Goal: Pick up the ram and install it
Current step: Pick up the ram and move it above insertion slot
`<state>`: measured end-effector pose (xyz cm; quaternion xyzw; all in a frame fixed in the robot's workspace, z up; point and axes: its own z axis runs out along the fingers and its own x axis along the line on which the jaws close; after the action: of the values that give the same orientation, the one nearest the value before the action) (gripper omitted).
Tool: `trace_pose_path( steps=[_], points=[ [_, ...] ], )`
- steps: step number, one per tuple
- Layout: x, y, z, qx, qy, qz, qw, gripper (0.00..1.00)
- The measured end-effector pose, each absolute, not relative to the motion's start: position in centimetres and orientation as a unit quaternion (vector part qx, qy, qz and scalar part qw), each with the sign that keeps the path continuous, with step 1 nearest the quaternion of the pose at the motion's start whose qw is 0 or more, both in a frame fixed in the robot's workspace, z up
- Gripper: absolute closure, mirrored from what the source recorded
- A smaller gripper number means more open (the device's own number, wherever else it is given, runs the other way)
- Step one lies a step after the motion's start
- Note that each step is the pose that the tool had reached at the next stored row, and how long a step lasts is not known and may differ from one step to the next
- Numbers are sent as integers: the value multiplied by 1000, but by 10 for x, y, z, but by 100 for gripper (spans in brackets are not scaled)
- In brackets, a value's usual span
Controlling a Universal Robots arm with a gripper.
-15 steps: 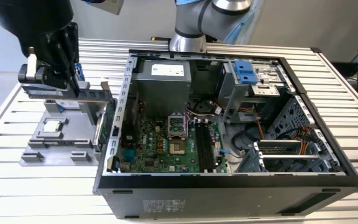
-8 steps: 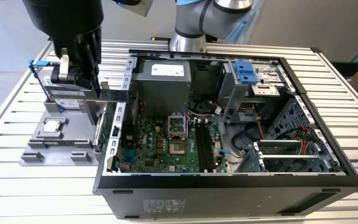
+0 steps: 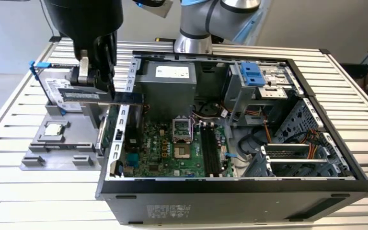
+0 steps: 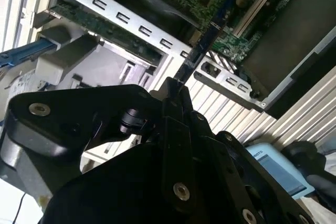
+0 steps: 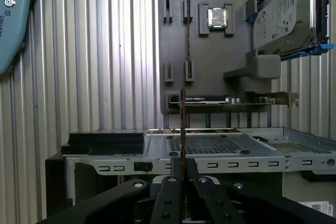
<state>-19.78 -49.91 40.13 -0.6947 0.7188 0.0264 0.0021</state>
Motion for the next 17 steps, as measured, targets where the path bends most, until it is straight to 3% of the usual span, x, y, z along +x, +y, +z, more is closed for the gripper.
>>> trace_pose_path(
  steps=[17],
  points=[
    [-165, -499, 401, -695, 718, 28, 1, 100]
  ],
)
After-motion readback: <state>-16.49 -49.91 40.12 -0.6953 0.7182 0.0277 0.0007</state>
